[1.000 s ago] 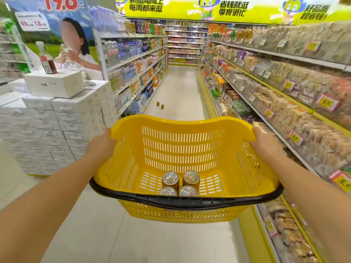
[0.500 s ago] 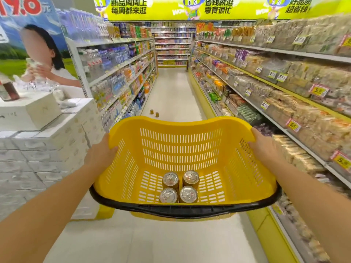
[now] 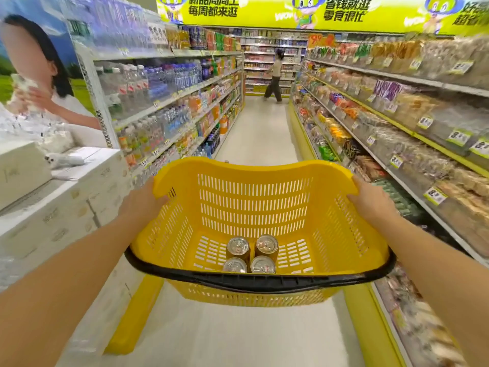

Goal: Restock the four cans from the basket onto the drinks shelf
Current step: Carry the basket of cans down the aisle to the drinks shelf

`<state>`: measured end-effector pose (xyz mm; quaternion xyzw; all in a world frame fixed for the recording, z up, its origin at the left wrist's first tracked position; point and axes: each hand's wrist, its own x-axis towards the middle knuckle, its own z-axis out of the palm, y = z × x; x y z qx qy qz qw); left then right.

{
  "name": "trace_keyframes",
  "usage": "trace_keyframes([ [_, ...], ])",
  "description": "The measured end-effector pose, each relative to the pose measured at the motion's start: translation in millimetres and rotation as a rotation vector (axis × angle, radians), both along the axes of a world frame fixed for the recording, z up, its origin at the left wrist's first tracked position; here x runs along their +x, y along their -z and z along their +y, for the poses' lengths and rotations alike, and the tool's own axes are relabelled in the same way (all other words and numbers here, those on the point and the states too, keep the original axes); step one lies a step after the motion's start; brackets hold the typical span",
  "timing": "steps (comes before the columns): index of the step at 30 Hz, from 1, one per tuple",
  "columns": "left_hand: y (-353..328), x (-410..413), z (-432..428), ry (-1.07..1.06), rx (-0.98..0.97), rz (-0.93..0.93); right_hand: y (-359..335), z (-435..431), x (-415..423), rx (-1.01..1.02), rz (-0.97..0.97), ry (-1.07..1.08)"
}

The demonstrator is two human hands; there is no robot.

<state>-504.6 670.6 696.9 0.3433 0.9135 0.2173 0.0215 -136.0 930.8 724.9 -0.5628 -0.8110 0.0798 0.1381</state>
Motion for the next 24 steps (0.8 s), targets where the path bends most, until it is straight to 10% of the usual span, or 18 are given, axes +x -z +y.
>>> trace_keyframes([
  [24, 5.8, -352.7, 461.8, 0.058, 0.014, 0.060, 15.8, 455.3, -344.3, -0.006, 0.007, 0.023],
])
